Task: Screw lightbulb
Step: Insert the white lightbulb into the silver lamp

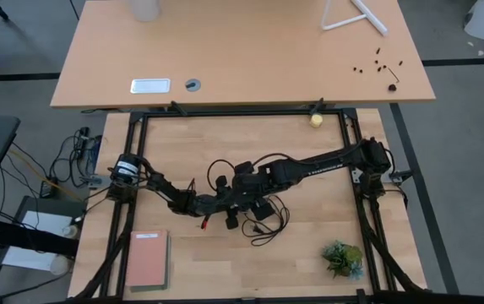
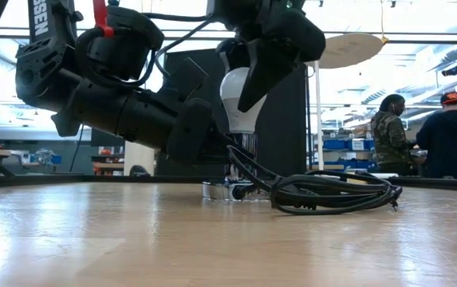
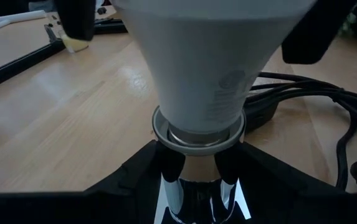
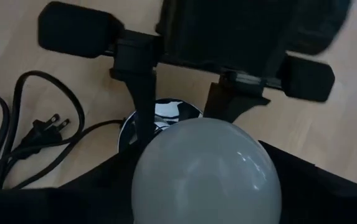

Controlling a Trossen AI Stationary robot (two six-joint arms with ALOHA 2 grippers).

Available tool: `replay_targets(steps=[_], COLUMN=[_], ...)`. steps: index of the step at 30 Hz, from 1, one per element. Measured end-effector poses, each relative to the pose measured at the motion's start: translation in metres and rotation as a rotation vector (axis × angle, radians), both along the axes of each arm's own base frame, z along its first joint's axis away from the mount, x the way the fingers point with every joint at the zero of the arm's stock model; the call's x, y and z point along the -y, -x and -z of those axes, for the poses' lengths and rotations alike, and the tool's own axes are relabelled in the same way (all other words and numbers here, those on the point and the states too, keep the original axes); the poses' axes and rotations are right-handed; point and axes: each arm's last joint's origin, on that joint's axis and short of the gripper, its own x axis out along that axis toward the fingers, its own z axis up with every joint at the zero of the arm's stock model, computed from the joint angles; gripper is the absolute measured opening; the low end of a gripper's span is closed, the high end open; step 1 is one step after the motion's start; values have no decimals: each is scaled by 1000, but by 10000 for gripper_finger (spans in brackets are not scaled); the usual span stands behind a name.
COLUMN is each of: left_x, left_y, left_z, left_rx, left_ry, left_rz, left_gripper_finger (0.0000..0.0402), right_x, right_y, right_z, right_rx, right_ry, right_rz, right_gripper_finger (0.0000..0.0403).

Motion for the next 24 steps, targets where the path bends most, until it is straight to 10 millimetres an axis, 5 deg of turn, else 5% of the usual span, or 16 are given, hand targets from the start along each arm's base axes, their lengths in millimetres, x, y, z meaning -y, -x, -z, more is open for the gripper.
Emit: replay_targets(steps=[11,24], left_x=[-1,1], left_y=[0,0], left_z=[-2,-4], left_rx=[38,85], left_ry=[45,132], left_rz=[-33,-68], left_gripper_finger=[188,188], right_x=[7,7], right_y=[1,-1], right_z=[0,-1], right_rx=[3,51], right_ry=[-91,-198], right_rz=[220,450], right_gripper_finger=[302,281])
